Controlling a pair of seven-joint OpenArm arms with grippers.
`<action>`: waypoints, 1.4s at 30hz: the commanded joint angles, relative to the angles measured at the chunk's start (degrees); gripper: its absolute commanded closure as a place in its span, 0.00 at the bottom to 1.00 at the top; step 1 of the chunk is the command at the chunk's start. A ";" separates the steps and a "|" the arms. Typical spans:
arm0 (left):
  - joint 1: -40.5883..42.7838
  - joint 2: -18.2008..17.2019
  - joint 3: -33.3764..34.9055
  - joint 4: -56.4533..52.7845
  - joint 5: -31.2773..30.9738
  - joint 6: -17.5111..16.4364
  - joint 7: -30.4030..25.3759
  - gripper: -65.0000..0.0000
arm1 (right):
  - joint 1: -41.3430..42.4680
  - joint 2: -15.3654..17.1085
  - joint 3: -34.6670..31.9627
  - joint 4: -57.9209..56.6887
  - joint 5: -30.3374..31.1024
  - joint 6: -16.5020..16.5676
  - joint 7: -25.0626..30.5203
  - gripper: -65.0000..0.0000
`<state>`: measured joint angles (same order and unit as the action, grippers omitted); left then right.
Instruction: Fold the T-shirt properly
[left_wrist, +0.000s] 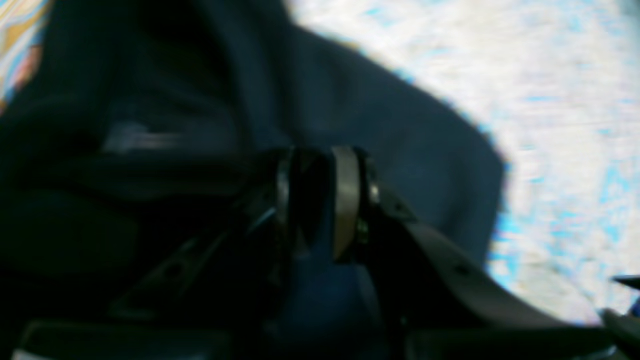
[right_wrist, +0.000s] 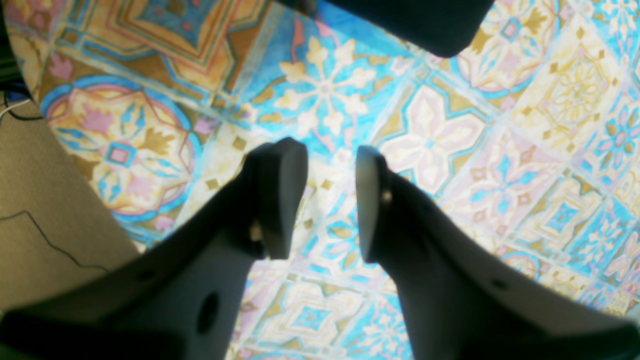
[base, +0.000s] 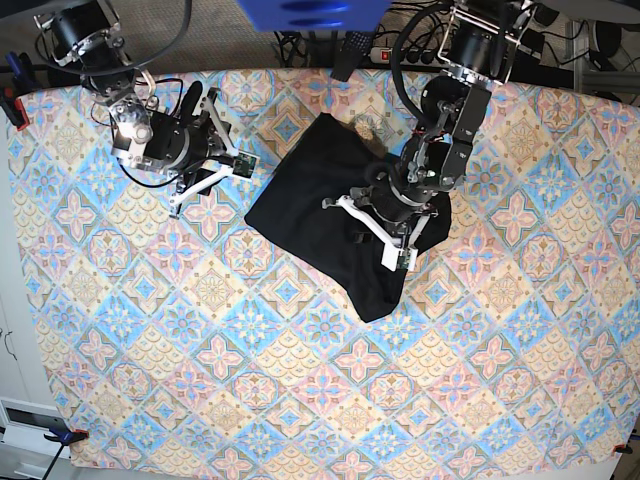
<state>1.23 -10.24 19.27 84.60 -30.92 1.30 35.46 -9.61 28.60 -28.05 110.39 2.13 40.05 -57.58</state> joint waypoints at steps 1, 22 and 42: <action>-0.58 -1.14 -0.23 0.28 -0.25 -0.38 -2.72 0.85 | 0.51 0.63 0.58 1.13 0.29 -0.05 0.75 0.70; -9.28 -0.97 5.30 -24.25 -0.42 -8.38 -17.40 0.85 | 6.92 -0.86 4.19 0.78 0.37 -0.05 0.75 0.79; -10.51 -1.14 17.35 -10.09 -1.04 -8.47 -15.46 0.86 | 9.83 -2.18 15.26 -1.51 0.37 -0.05 0.66 0.88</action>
<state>-8.86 -11.25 36.60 73.93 -31.77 -7.33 20.38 -0.69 25.85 -13.23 108.05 2.11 40.27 -57.78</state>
